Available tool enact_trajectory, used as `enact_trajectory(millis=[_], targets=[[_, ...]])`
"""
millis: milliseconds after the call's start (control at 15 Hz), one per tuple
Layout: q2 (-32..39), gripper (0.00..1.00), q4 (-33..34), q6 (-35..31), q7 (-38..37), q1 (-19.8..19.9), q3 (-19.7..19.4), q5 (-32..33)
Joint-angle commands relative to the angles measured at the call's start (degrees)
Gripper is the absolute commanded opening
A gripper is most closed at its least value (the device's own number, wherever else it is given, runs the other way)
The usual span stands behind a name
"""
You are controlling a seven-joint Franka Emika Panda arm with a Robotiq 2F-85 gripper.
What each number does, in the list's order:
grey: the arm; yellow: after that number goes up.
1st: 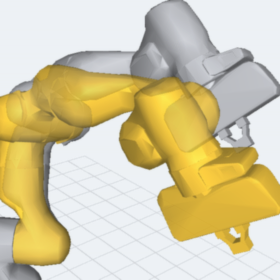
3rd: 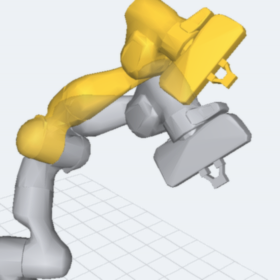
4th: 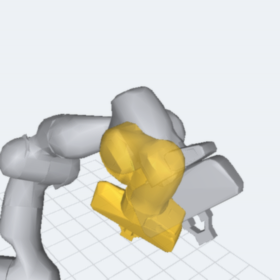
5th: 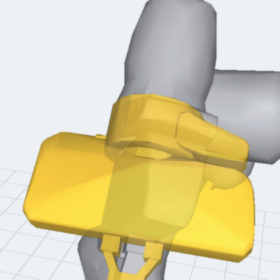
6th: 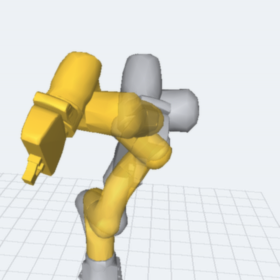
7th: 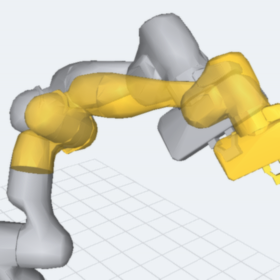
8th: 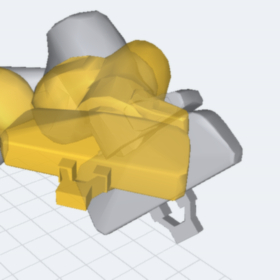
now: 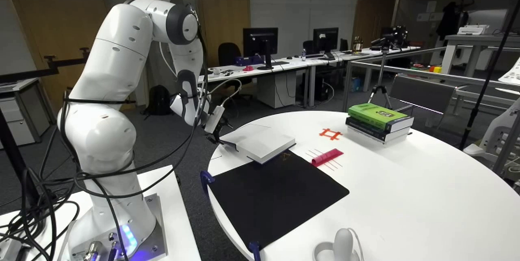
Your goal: Close the book
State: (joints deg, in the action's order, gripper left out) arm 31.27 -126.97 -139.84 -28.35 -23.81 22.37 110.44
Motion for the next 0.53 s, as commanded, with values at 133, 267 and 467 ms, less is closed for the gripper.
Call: enact_trajectory(millis=[133, 267, 467], targets=[[2.2, 1.00, 2.4, 1.3, 1.9, 0.9, 0.4, 2.0], [2.5, 1.00, 2.8, 1.3, 2.2, 1.0, 0.4, 2.6], [3.0, 1.00, 3.4, 1.5, 2.6, 1.2, 0.3, 3.5]])
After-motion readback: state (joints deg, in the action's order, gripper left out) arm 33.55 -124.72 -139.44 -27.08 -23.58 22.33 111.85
